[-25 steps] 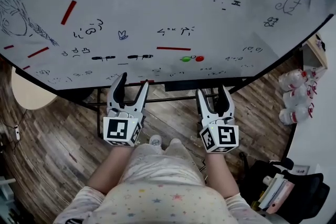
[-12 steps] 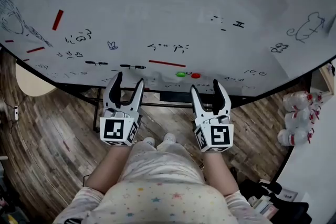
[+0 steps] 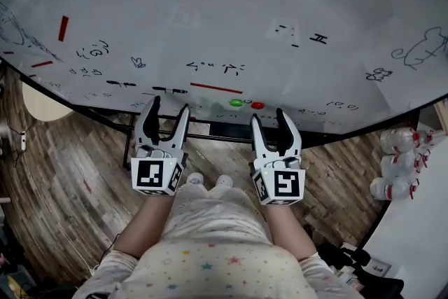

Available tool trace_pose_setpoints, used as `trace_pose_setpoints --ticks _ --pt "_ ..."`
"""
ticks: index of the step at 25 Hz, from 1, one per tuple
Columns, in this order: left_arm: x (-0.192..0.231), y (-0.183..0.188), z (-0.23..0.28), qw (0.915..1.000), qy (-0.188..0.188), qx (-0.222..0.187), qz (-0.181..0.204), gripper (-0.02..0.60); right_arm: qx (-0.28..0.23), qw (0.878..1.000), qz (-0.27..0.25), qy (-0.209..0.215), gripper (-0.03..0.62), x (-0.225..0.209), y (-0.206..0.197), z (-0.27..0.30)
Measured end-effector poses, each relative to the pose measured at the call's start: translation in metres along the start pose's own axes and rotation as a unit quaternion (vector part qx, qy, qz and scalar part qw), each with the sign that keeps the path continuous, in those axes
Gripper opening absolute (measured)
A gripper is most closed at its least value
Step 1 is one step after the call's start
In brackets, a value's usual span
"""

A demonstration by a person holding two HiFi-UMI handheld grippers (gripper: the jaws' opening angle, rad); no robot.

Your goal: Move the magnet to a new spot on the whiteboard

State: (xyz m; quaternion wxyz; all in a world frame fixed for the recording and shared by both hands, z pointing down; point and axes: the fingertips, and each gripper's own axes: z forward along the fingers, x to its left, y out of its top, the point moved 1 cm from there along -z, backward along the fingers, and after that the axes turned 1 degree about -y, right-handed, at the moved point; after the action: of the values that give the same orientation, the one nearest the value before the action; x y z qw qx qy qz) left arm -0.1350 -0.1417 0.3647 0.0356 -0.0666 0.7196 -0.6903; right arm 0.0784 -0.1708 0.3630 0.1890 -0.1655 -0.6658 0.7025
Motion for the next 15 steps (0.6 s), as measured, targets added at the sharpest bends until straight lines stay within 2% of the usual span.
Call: trace_pose_setpoints --ticks 15 --pt "0.011 -0.007 0.0 0.9996 -0.027 -0.002 0.0 0.253 0.002 0.998 0.004 -0.058 0.195 0.009 -0.01 0.015"
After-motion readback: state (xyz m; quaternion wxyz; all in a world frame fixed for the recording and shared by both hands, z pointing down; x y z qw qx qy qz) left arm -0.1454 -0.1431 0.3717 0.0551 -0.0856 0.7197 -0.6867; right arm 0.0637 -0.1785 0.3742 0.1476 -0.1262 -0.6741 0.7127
